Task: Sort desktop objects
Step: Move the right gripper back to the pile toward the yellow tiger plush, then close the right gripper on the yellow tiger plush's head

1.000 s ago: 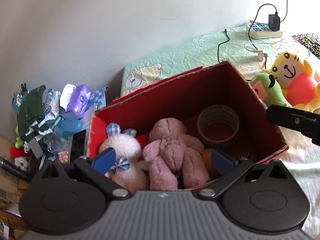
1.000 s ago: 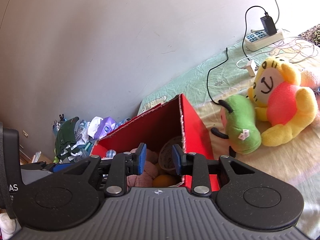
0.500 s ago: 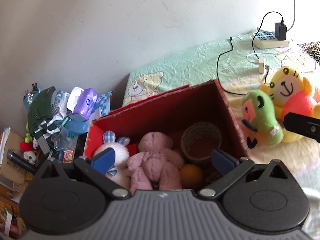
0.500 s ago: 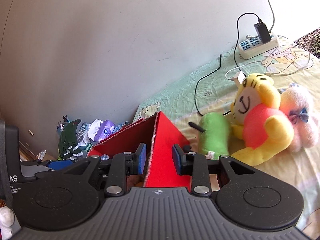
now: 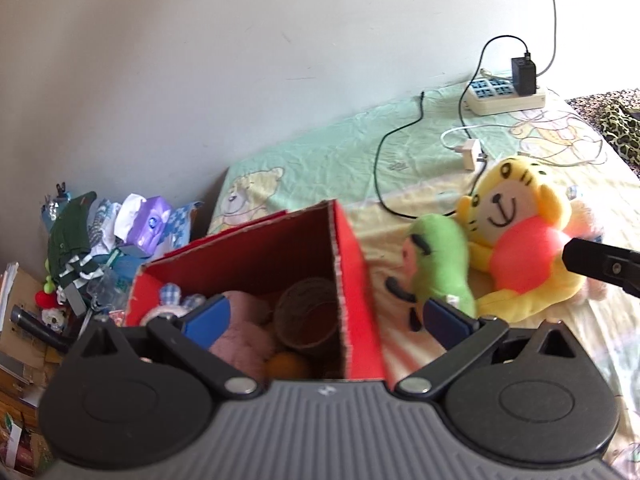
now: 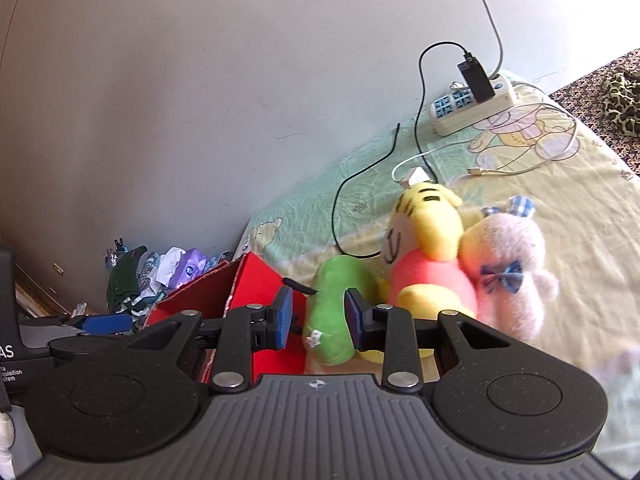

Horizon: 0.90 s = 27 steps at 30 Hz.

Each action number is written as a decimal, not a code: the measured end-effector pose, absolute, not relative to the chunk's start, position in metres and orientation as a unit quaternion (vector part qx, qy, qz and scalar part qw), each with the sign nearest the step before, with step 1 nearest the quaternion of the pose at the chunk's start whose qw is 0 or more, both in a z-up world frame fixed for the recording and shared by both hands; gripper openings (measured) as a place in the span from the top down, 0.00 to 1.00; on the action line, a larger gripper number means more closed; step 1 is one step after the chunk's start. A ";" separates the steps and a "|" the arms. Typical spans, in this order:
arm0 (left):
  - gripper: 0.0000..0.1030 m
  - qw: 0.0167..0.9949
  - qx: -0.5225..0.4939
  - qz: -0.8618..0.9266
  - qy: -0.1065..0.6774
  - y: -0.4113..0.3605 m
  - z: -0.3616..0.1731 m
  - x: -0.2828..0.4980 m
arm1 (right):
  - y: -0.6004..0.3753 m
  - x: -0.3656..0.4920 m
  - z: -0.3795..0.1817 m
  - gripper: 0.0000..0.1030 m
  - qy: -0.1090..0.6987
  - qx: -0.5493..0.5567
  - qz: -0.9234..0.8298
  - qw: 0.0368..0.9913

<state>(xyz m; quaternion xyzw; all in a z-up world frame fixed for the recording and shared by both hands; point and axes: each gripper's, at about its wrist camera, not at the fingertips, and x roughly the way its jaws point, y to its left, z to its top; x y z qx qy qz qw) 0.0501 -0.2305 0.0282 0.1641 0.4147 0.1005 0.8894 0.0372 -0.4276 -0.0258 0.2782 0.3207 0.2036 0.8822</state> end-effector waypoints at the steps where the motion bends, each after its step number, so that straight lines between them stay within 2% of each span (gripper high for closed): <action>1: 0.00 0.889 0.164 0.099 0.416 -0.236 0.027 0.051 | -0.432 0.038 -0.027 0.68 0.322 0.278 0.203 0.882; 15: 0.00 0.878 0.159 0.049 0.448 -0.298 -0.002 0.072 | -0.488 0.050 -0.049 0.67 0.344 0.290 0.175 0.876; 19: 0.00 0.880 0.121 -0.006 0.460 -0.309 -0.018 0.076 | -0.505 0.057 -0.065 0.62 0.358 0.298 0.160 0.870; 27: 0.00 0.875 0.056 -0.108 0.469 -0.330 -0.055 0.080 | -0.536 0.080 -0.099 0.62 0.391 0.329 0.130 0.850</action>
